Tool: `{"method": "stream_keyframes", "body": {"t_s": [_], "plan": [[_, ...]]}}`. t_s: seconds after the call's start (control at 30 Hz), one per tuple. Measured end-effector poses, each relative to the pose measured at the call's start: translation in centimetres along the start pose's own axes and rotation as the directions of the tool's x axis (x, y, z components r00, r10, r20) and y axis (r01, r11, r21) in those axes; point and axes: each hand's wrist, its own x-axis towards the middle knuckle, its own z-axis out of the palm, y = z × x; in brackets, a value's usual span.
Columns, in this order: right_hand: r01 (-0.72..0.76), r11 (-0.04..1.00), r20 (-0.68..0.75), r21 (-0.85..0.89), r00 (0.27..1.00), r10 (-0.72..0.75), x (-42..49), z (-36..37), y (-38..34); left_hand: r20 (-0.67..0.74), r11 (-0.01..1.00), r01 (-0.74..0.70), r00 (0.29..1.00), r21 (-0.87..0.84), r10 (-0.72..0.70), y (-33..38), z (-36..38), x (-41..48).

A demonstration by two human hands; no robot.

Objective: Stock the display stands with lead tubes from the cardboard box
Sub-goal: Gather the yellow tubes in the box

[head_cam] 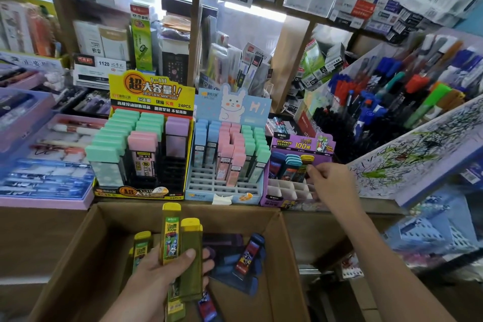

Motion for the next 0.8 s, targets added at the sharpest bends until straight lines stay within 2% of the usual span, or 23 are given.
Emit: {"method": "stream_keyframes", "body": {"t_s": [0.1,0.27,0.43,0.53,0.63,0.73,0.8], "plan": [[-0.004,1.000,-0.020,0.022,1.000,0.005,-0.2,0.1,0.0,0.007,1.000,-0.017,1.000,0.001,0.017,-0.1,-0.1,0.1],[0.015,0.999,-0.168,-0.035,0.986,-0.021,-0.9,0.0,0.4,0.023,0.999,-0.032,0.999,-0.009,0.032,-0.1,-0.3,0.1],[0.076,0.997,-0.172,0.008,0.982,-0.074,-2.9,-0.6,-0.9,0.030,0.999,-0.049,0.998,0.005,0.049,-0.3,-0.4,0.2],[0.050,0.975,-0.021,0.218,0.999,-0.046,-5.2,0.4,-3.4,0.030,0.997,-0.067,0.997,0.026,0.066,-0.5,-0.2,0.1],[0.005,0.950,0.175,0.313,0.983,-0.063,-7.9,2.3,-5.7,0.023,0.995,-0.085,0.996,0.052,0.084,-0.6,-0.2,0.1],[-0.112,0.904,0.421,0.413,0.903,-0.081,-10.2,4.5,-7.4,0.035,0.992,-0.097,0.995,0.077,0.094,-0.4,-0.2,0.0],[-0.139,0.884,0.509,0.446,0.852,-0.123,-11.5,5.8,-8.2,0.042,0.990,-0.102,0.994,0.094,0.098,-0.3,-0.2,-0.1]]}}
